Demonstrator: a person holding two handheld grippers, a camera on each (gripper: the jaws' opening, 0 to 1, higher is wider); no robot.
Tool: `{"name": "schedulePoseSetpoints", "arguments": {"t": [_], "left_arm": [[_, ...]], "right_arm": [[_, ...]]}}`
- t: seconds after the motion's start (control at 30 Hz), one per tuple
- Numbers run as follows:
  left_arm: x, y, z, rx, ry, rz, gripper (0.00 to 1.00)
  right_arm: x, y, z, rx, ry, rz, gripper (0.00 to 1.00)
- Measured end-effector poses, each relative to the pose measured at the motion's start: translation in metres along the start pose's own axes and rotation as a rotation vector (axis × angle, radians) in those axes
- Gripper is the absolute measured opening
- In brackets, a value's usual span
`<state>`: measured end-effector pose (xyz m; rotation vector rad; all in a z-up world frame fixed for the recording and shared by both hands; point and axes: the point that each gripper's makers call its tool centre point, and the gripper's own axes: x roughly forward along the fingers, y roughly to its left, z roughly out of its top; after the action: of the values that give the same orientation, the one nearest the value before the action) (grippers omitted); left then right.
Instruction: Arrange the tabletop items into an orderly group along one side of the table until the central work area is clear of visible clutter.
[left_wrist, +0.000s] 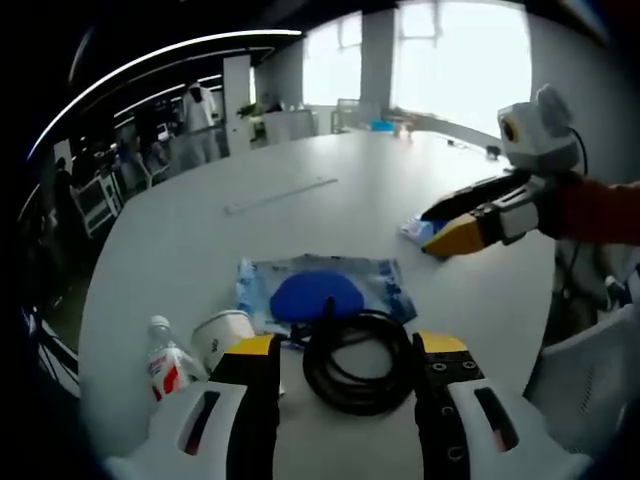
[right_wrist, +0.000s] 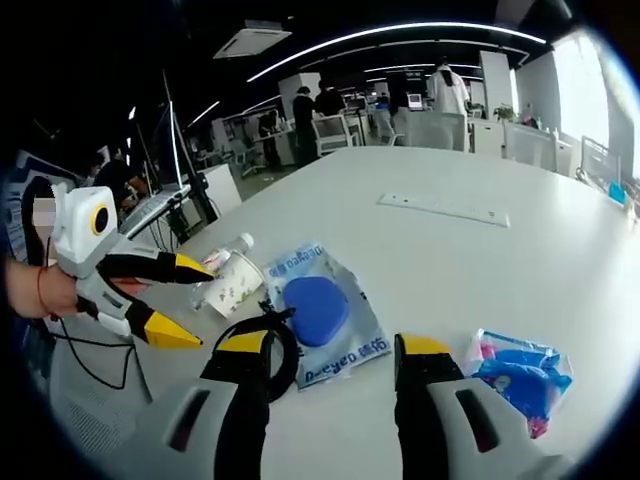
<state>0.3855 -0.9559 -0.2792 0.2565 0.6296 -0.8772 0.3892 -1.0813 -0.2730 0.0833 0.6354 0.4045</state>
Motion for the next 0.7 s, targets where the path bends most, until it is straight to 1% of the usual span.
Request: {"name": "schedulePoseSetpoints", "arguments": {"t": [0.23, 0.3, 0.4, 0.43, 0.7], "left_arm": [[-0.004, -0.002, -0.008, -0.021, 0.007, 0.012, 0.50], [-0.005, -0.002, -0.010, -0.041, 0.008, 0.021, 0.50], [-0.007, -0.002, -0.013, -0.039, 0.012, 0.029, 0.50], [-0.007, -0.002, -0.014, -0.053, 0.013, 0.031, 0.50], [-0.010, -0.001, -0.020, -0.066, 0.019, 0.051, 0.49]], "right_arm": [[0.009, 0.009, 0.003, -0.022, 0.009, 0.032, 0.47], [0.011, 0.012, 0.004, -0.028, 0.008, 0.043, 0.47], [0.014, 0.015, 0.004, -0.040, 0.015, 0.058, 0.47], [0.015, 0.016, 0.004, -0.041, 0.015, 0.063, 0.47], [0.021, 0.022, 0.003, -0.056, 0.024, 0.090, 0.46]]}}
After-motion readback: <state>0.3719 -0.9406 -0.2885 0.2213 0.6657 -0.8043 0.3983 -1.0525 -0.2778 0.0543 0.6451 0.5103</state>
